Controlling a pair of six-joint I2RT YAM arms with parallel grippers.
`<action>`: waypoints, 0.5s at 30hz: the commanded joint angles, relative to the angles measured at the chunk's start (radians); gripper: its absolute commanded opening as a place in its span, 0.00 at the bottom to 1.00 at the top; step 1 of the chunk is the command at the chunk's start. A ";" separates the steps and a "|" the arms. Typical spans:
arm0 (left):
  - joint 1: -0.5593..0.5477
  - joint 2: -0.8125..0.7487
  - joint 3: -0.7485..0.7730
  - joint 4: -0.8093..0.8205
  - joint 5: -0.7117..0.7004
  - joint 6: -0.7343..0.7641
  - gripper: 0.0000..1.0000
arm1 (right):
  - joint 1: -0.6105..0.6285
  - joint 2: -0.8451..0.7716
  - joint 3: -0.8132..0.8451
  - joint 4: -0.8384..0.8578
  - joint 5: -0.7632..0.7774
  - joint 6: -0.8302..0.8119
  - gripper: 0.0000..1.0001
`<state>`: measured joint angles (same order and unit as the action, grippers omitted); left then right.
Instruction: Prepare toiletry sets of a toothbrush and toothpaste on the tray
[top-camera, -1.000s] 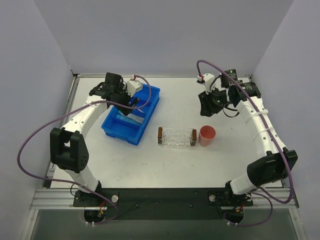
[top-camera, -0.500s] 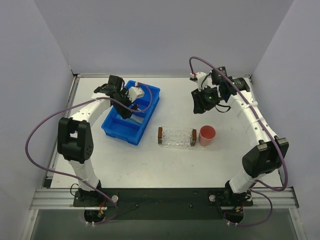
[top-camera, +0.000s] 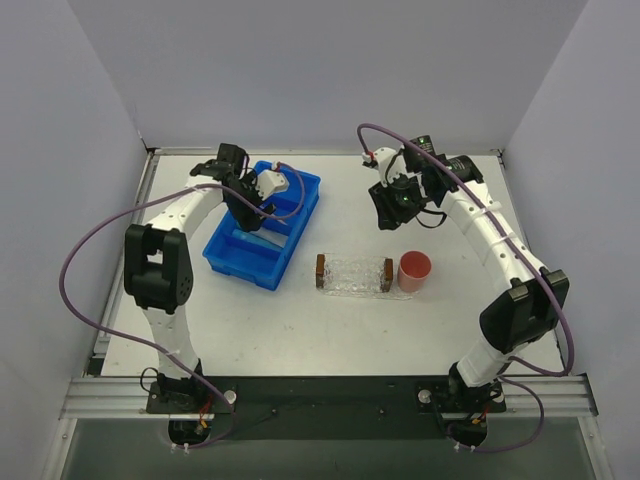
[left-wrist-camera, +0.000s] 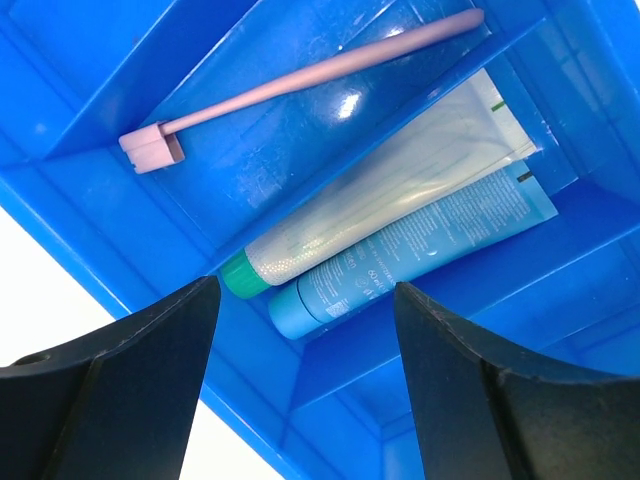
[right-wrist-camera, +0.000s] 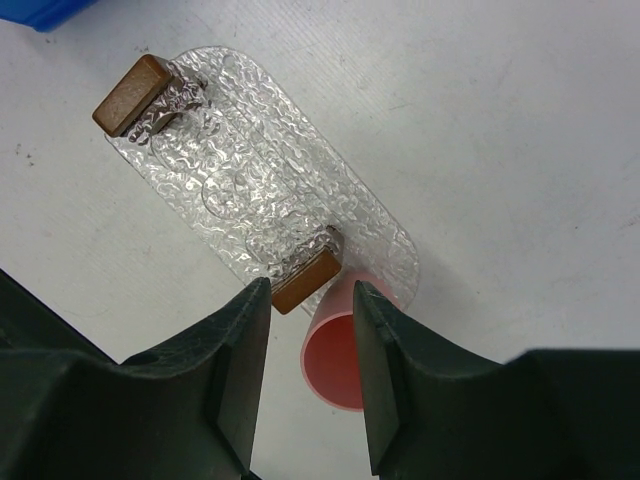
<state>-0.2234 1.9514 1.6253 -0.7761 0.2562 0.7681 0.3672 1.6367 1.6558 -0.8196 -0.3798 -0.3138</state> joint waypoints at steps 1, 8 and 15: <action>0.013 0.017 0.076 -0.092 0.049 0.095 0.80 | -0.005 0.021 0.039 -0.010 0.010 -0.022 0.34; 0.013 0.049 0.133 -0.213 0.067 0.155 0.80 | -0.008 0.012 0.010 0.008 -0.014 -0.018 0.34; 0.010 0.081 0.127 -0.210 0.046 0.161 0.80 | -0.013 0.006 0.005 0.008 -0.024 -0.030 0.34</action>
<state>-0.2188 2.0056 1.7176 -0.9516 0.2882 0.8989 0.3649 1.6577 1.6627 -0.8108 -0.3832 -0.3252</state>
